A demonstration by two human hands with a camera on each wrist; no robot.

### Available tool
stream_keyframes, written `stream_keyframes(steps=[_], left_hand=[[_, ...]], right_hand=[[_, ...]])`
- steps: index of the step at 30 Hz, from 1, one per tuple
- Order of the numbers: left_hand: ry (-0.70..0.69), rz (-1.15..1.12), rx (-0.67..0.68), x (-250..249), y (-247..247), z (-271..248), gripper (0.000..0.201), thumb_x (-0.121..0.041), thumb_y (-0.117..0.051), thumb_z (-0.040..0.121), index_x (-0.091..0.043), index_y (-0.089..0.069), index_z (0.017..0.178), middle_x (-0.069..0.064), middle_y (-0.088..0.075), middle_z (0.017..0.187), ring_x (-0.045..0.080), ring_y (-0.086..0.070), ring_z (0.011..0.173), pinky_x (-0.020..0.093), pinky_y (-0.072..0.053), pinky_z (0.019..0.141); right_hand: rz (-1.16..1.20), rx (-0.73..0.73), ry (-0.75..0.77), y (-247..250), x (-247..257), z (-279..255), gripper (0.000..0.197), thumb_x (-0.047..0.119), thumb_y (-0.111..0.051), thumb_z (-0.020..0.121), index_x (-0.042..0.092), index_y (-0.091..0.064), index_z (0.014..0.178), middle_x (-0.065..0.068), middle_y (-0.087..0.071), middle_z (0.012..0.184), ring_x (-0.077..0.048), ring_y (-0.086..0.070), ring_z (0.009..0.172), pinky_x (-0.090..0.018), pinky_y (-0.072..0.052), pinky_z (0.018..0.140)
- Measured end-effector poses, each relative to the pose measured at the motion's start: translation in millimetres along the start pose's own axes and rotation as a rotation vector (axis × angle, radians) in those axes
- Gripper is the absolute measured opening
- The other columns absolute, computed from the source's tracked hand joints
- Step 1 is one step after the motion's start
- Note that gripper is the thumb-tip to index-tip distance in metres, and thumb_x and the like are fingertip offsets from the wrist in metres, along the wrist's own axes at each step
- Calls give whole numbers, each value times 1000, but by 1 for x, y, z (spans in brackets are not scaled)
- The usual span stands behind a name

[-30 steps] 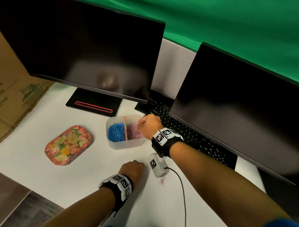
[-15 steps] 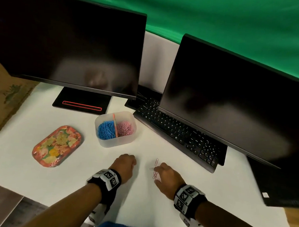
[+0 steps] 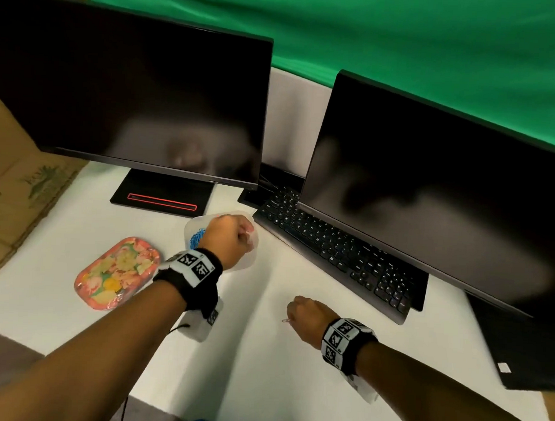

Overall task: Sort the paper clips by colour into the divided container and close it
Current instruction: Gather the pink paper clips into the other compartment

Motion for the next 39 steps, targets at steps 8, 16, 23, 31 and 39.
stream_keyframes(steps=[8, 16, 23, 31, 39], left_hand=[[43, 394, 181, 12, -8, 35, 31, -9, -55, 87, -16, -66, 115, 14, -62, 118, 32, -60, 105, 39, -52, 92], [-101, 269, 74, -1, -22, 25, 26, -19, -59, 85, -23, -61, 111, 1, -53, 113, 24, -60, 101, 39, -50, 89], [-332, 328, 255, -24, -78, -4, 19, -21, -55, 88, -25, -64, 104, -3, -58, 110, 20, -63, 94, 33, -52, 82], [-70, 458, 476, -18, -144, -22, 29, -36, -64, 83, -15, -65, 103, 8, -66, 110, 28, -63, 100, 34, -53, 84], [-70, 606, 517, -24, -170, -37, 24, -15, -57, 88, -10, -58, 112, 10, -61, 117, 28, -62, 105, 35, -51, 84]], right_hand=[[-34, 39, -3, -6, 10, 3, 25, 11, -42, 98, 2, -49, 120, -14, -50, 125, -28, -52, 114, -31, -41, 93], [91, 10, -35, -5, 16, 2, 30, -5, -49, 86, 3, -55, 114, -15, -57, 119, -32, -58, 108, -33, -46, 88], [67, -13, -82, -13, 22, -13, 35, -5, -53, 85, 1, -48, 118, -19, -51, 124, -33, -56, 111, -36, -46, 93], [-28, -55, -66, -29, 4, -42, 38, -1, -52, 82, 1, -47, 119, -19, -49, 121, -32, -46, 110, -37, -38, 97], [664, -239, -232, -30, -32, -56, 28, 2, -41, 90, 18, -58, 105, -2, -56, 108, -16, -56, 98, -10, -38, 81]])
Point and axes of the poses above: each hand's wrist, its own z-axis towards the middle knuckle, its own y-axis out of the back of the hand, x = y × z, the point moved 3 cm from there along z, towards the middle knuckle
